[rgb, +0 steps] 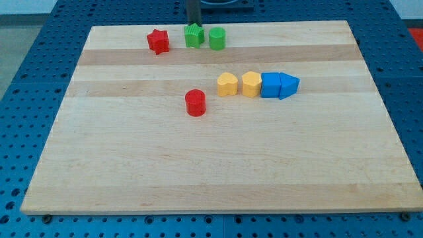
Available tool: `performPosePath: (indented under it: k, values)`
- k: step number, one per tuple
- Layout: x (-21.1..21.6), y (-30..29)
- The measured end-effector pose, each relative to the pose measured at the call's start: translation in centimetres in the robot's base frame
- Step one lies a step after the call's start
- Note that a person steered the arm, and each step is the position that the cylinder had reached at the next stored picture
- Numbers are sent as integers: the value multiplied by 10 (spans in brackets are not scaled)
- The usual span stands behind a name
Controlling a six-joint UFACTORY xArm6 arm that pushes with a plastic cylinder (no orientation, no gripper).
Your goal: Point your arm towards red circle
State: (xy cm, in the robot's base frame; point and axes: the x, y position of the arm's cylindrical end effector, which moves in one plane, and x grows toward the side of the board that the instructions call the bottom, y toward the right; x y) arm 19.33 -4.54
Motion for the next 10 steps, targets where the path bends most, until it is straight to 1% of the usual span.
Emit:
performPosePath:
  k: [1,2,3,5,8,10]
  values:
    - [0,25]
    - [0,35]
    - [5,34]
    - [29,29]
    - [32,-13]
    - [39,-15]
